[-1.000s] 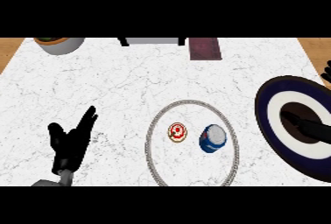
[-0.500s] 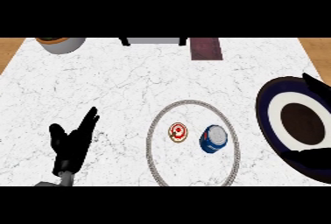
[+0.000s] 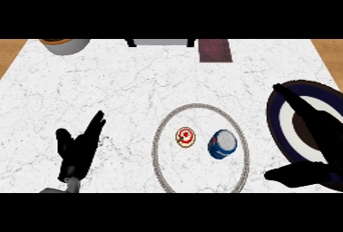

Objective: Pick the can from the placemat and place it in the plate

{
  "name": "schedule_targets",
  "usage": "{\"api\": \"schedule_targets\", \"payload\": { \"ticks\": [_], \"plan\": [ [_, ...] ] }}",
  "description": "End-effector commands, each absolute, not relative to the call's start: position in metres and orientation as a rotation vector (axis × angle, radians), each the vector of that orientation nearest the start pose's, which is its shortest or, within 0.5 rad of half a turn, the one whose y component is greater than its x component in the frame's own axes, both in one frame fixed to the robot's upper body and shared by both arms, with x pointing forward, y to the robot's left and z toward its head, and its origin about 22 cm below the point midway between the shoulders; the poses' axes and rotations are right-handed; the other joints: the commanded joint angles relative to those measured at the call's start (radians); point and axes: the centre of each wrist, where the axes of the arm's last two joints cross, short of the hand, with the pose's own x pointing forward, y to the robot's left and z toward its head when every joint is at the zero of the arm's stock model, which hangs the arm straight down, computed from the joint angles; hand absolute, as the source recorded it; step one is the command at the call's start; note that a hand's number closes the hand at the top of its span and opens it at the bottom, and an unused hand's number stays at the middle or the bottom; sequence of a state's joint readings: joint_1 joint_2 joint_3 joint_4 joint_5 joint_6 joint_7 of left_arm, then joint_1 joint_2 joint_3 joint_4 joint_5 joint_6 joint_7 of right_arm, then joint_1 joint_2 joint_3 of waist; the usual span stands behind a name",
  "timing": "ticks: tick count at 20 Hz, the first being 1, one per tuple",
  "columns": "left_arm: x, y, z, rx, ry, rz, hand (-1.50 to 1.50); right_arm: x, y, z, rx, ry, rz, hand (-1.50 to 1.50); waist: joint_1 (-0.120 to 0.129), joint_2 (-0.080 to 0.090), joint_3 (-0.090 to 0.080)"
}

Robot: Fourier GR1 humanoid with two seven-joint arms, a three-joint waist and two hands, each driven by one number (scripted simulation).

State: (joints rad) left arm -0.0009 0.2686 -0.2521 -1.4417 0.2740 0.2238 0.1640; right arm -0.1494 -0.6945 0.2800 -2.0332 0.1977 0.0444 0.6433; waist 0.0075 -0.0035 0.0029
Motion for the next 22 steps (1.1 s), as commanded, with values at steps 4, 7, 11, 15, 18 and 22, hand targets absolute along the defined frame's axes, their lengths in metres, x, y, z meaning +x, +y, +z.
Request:
{"api": "schedule_targets", "payload": {
  "ticks": [4,7,11,15,18,22],
  "plan": [
    [0.231,0.247,-0.025,0.003,-1.174,-0.018,0.00,0.238,-0.198,0.128,-0.658,-1.282,0.868,-1.50,0.001,0.004,-0.003],
    [0.226,0.234,-0.041,-0.008,-1.186,-0.008,0.00,0.234,-0.182,0.120,-0.615,-1.224,0.901,-1.50,-0.003,0.004,-0.003],
    [0.248,0.253,-0.025,0.008,-1.179,0.009,0.00,0.240,-0.173,0.117,-0.556,-1.182,0.908,-1.50,-0.005,0.004,-0.003],
    [0.231,0.256,-0.025,0.000,-1.176,-0.016,0.00,0.238,-0.185,0.112,-0.554,-1.207,0.902,-1.50,-0.006,0.003,-0.003],
    [0.239,0.250,-0.025,-0.006,-1.180,-0.021,0.00,0.230,-0.172,0.107,-0.591,-1.199,0.920,-1.50,-0.008,0.003,-0.003],
    [0.231,0.231,-0.047,0.005,-1.187,0.005,0.00,0.241,-0.158,0.125,-0.663,-1.148,0.952,-1.50,-0.006,0.004,-0.004]
  ]
}}
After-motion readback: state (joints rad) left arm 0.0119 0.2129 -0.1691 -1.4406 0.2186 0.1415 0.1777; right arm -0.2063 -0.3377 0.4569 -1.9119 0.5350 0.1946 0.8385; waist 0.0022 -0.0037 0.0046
